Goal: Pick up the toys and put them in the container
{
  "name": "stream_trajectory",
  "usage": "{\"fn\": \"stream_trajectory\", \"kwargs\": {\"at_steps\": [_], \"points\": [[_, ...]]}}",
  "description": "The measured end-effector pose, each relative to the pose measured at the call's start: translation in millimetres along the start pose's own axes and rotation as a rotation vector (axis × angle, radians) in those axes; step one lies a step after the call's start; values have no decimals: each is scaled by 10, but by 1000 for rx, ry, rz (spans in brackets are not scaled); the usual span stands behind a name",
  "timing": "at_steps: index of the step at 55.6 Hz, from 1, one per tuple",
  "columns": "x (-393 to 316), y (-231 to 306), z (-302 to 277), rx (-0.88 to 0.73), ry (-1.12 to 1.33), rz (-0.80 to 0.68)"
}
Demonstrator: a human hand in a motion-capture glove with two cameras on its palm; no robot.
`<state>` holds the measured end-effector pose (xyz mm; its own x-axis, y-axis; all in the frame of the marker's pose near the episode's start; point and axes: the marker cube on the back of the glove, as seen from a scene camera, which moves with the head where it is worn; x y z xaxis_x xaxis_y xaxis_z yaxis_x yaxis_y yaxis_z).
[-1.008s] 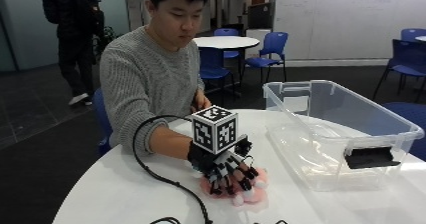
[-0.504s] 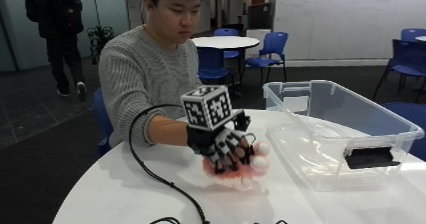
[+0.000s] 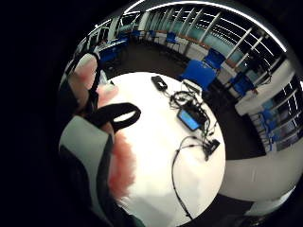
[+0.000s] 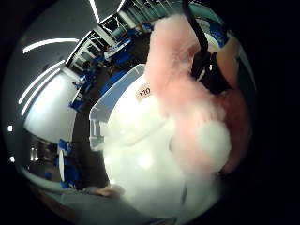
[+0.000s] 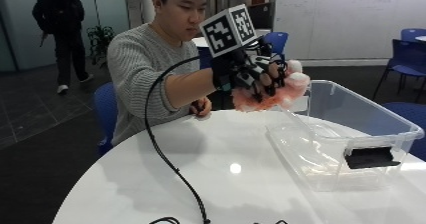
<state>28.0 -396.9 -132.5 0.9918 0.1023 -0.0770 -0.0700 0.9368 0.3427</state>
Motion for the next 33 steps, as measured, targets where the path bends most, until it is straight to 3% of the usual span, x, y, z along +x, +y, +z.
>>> {"fn": "stream_trajectory", "kwargs": {"at_steps": [9, 17, 33], "points": [[-1045, -311, 226, -75, -224, -141], [-2162, -545, 683, -133, -177, -255], [-2697, -513, 1322, -231, -96, -378]]}}
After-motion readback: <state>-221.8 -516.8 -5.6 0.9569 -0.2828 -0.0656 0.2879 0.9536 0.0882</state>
